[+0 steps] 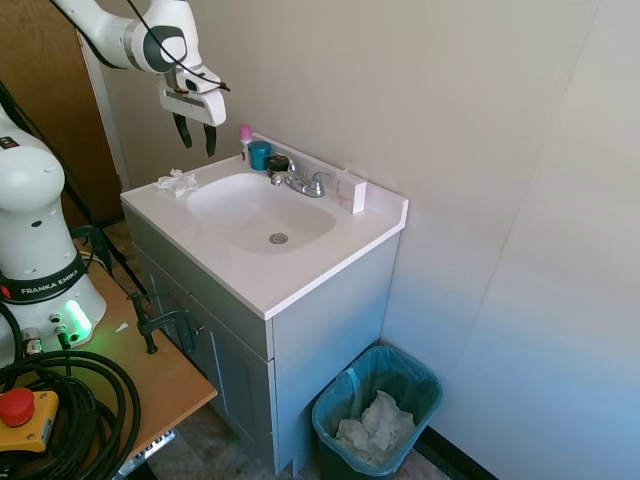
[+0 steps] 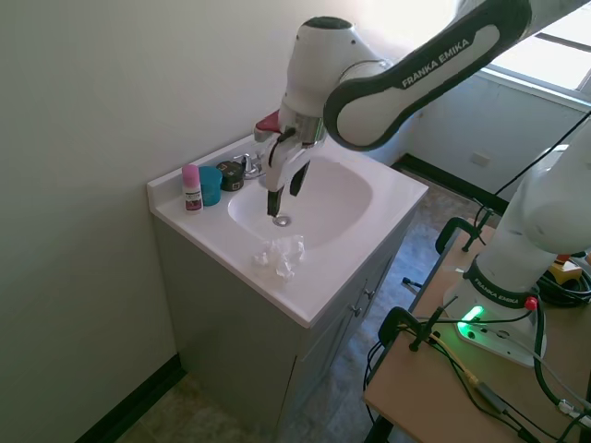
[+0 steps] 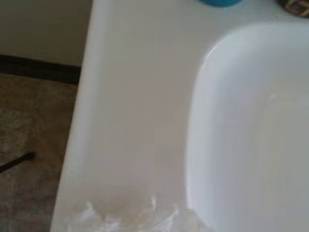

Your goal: Throw the tissue in the trash bin

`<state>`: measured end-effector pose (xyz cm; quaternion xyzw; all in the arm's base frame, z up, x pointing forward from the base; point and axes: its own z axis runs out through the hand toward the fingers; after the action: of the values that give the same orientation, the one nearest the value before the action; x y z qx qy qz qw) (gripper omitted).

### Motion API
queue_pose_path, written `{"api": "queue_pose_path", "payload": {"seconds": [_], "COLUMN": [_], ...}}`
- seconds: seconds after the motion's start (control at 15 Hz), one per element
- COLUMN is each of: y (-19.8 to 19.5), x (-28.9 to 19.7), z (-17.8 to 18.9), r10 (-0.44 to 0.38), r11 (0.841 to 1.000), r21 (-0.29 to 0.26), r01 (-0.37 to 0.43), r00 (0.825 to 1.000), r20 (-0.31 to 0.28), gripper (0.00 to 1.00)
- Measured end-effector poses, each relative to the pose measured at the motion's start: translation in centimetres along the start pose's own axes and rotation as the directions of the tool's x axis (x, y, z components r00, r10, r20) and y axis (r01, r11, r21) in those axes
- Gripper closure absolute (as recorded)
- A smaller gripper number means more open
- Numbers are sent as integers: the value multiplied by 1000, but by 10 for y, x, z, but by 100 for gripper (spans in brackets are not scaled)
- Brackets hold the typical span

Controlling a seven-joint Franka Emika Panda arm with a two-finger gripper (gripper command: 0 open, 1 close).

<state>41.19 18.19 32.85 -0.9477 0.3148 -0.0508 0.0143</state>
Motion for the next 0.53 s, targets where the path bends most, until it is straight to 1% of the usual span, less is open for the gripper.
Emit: {"api": "queue_pose_path", "payload": {"seconds": [0.13, 0.33, 0.47, 0.53], "y": [-2, 7, 7, 7], "x": [-21, -44, -53, -55], "z": [21, 56, 70, 75], "r10": [-13, -26, -33, -34], "r11": [1000, 997, 996, 995], "r21": [-28, -67, -84, -89], "r01": [13, 27, 35, 36], "r00": [1000, 1000, 999, 999], "r20": [4, 15, 19, 23], "gripper": [0, 0, 0, 100]}}
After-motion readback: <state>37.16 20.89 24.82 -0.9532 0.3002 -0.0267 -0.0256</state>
